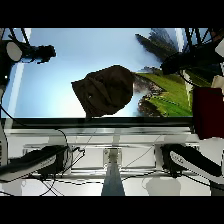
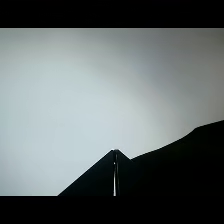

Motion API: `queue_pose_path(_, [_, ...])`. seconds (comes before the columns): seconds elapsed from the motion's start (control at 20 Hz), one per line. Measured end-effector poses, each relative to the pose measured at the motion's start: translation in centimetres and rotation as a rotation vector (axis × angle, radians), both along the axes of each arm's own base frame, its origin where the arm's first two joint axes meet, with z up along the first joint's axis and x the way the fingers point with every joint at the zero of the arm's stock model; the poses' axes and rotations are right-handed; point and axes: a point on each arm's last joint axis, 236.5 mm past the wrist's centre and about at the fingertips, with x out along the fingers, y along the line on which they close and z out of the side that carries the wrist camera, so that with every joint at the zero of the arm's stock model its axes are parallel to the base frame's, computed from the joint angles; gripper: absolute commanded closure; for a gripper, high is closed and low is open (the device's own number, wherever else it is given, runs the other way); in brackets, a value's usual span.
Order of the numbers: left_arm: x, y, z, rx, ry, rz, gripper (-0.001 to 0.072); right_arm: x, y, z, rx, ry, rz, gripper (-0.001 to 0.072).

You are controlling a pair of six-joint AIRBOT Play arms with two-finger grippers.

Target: Fold the clothes and pants, and hang the long-sleeved shirts on hangers.

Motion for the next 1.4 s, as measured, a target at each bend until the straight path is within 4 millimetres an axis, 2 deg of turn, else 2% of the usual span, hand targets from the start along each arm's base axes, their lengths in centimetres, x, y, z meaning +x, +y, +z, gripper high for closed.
queue_pose_path(1.25, [0.02, -0.03, 0.00, -0.002, -0.001, 0.000, 0.0691, 0.00, 0.00, 0.00, 0.000, 0.000, 0.000, 0.0703])
queue_pose_path(1.4, [0.24, -0.26, -0.68, -0.012, 0.013, -0.001, 0.0684, 0.00, -0.01, 0.00, 0.000, 0.000, 0.000, 0.0703])
